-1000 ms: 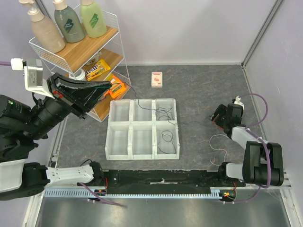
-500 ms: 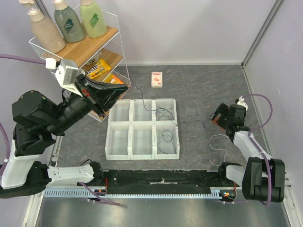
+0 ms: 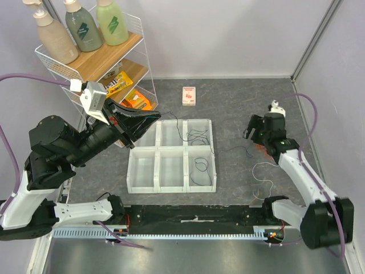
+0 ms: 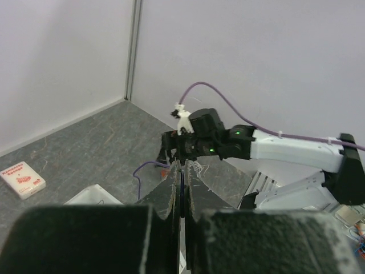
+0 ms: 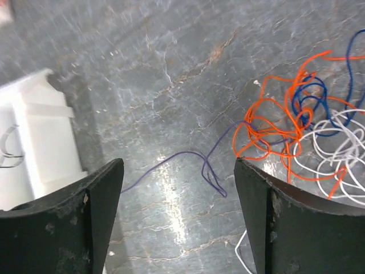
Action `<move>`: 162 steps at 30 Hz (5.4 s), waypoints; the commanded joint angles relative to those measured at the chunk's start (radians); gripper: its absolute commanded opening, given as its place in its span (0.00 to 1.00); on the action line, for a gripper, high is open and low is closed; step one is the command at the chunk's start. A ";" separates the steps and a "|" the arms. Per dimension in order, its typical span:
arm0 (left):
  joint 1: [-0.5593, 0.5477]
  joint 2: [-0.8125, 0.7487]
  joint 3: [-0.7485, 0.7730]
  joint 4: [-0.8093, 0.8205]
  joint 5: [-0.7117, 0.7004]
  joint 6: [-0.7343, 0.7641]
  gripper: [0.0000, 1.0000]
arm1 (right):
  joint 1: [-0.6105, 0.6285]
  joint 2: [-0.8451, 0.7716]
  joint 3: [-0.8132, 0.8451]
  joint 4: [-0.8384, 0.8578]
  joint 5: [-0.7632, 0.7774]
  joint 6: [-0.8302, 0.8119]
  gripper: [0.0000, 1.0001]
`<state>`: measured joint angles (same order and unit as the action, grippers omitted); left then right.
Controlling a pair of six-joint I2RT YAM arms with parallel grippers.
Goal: Untangle the cables
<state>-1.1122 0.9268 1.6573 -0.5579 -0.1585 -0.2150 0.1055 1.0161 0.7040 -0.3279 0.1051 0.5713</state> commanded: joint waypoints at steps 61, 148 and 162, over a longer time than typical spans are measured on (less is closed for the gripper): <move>0.000 0.118 -0.551 0.185 0.105 -0.262 0.02 | 0.244 -0.386 0.091 0.186 -0.957 -0.016 0.00; 0.071 0.213 -0.872 0.493 0.154 -0.443 0.02 | 0.767 -0.043 -0.028 0.273 0.195 -0.119 0.00; 0.123 0.481 -0.522 0.607 0.209 -0.345 0.02 | 0.557 -0.036 0.259 0.162 0.153 -0.218 0.00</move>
<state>-1.0309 1.3499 1.0882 -0.0456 0.0120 -0.6106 0.7147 0.9451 0.9394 -0.1520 0.2726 0.3809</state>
